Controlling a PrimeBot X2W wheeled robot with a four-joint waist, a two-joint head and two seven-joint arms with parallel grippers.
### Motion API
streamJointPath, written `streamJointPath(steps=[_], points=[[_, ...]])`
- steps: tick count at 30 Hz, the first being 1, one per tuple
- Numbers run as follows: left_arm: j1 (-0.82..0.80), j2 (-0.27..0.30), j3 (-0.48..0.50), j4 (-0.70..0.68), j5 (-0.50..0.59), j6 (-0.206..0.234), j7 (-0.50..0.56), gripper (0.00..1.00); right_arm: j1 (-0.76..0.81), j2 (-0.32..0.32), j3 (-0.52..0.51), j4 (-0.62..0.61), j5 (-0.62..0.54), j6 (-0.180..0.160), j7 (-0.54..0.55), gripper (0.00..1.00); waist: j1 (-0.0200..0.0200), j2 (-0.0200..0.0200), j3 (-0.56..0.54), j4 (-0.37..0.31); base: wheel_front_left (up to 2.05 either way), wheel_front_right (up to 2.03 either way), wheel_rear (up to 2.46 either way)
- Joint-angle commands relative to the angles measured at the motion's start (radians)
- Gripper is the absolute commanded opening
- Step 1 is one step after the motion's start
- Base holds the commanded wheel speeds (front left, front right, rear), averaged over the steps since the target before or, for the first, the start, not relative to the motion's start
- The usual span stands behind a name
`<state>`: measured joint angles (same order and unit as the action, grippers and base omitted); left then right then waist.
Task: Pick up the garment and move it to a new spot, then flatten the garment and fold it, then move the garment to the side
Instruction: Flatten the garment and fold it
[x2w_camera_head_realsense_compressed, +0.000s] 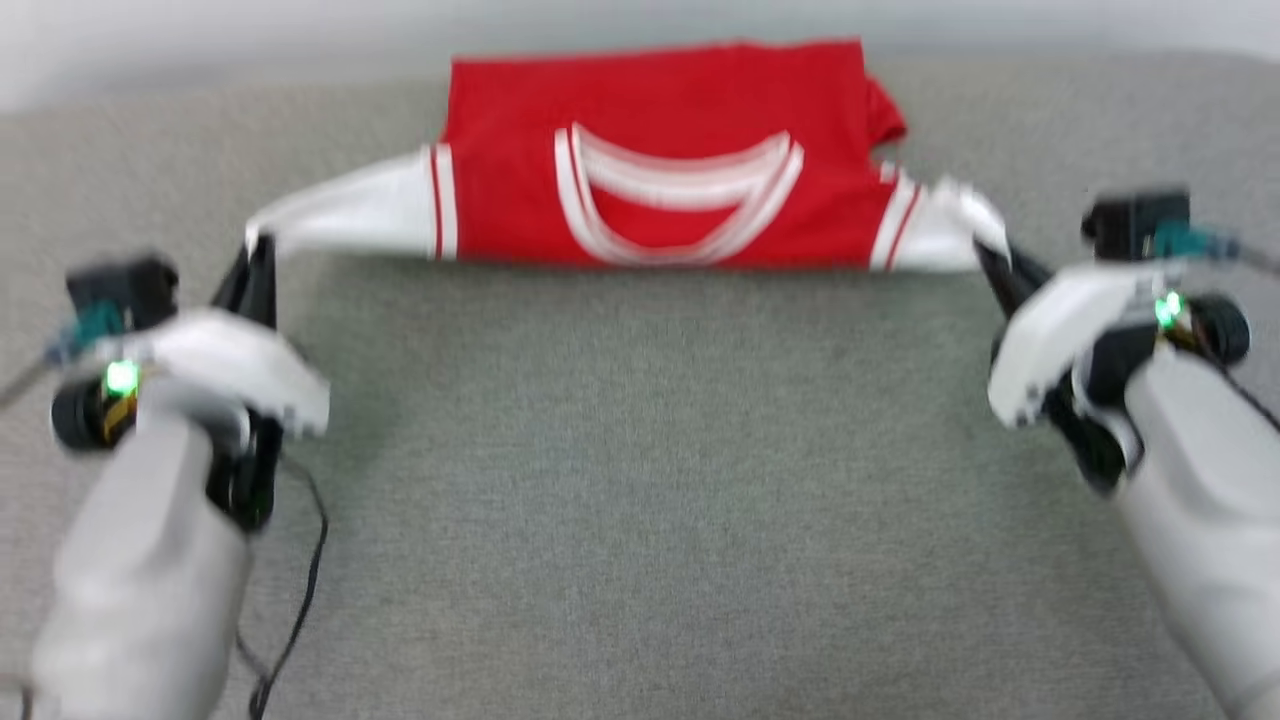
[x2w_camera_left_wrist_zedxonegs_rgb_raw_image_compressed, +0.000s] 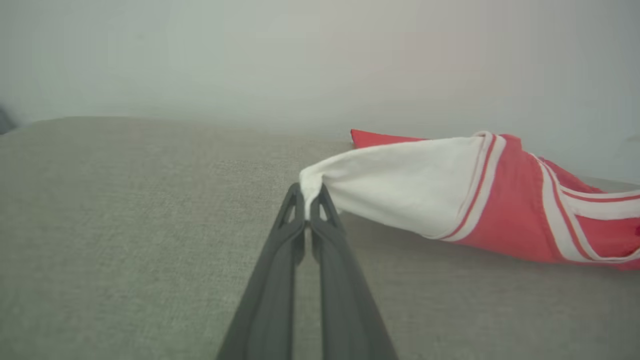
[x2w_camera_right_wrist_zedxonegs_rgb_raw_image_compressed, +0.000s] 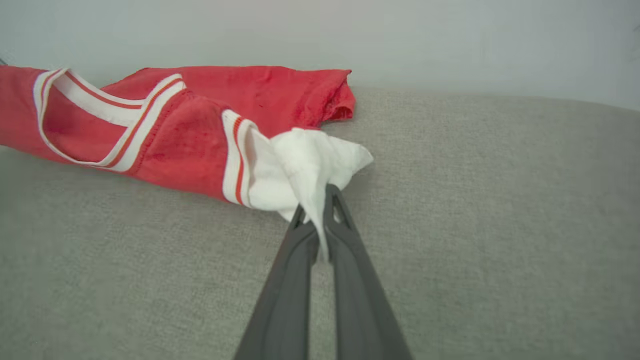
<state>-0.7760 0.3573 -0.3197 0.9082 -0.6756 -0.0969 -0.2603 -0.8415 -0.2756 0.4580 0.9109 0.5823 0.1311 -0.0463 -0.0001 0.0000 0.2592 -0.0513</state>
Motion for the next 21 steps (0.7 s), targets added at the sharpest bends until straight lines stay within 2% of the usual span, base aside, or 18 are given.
streamJointPath(steps=[1, 5, 10, 11, 13, 17, 21], points=[[0.095, 0.012, 0.019, -0.063, 0.012, 0.02, -0.006, 0.0, 0.061, -0.029, 0.015, -0.043, -0.002, -0.001, -0.014, 0.0, 0.0001, 0.0, -0.09, -0.005, 0.0, 0.0, 0.0], [0.321, 0.029, 0.044, -0.235, 0.028, 0.082, -0.005, 0.0, 0.234, -0.066, 0.014, -0.159, 0.005, -0.001, -0.02, 0.0, 0.0001, 0.0, -0.165, -0.014, 0.0, 0.0, 0.0], [0.589, 0.046, 0.055, -0.443, 0.009, 0.178, 0.032, 0.0, 0.458, -0.102, -0.05, -0.314, -0.015, -0.001, 0.005, 0.0, 0.0001, 0.0, -0.239, -0.018, 0.0, 0.0, 0.0], [0.589, 0.046, 0.055, -0.443, 0.009, 0.178, 0.032, 0.0, 0.458, -0.102, -0.05, -0.314, -0.015, -0.001, 0.005, 0.0, 0.0001, 0.0, -0.239, -0.018, 0.0, 0.0, 0.0], [0.737, 0.053, 0.055, -0.573, -0.006, 0.234, 0.082, 0.0, 0.604, -0.108, -0.106, -0.416, -0.045, -0.001, 0.043, 0.0, 0.0001, 0.0, -0.27, -0.017, 0.0, 0.0, 0.0], [0.889, 0.063, 0.052, -0.716, -0.021, 0.296, 0.134, 0.0, 0.8, -0.074, -0.203, -0.547, -0.071, -0.001, 0.11, 0.0, 0.0001, 0.0, -0.285, -0.005, 0.0, 0.0, 0.0], [0.981, 0.072, 0.039, -0.8, -0.012, 0.342, 0.168, 0.0, 0.961, -0.02, -0.296, -0.646, -0.126, -0.001, 0.172, 0.0, 0.0001, 0.0, -0.284, 0.009, 0.0, 0.0, 0.0]])
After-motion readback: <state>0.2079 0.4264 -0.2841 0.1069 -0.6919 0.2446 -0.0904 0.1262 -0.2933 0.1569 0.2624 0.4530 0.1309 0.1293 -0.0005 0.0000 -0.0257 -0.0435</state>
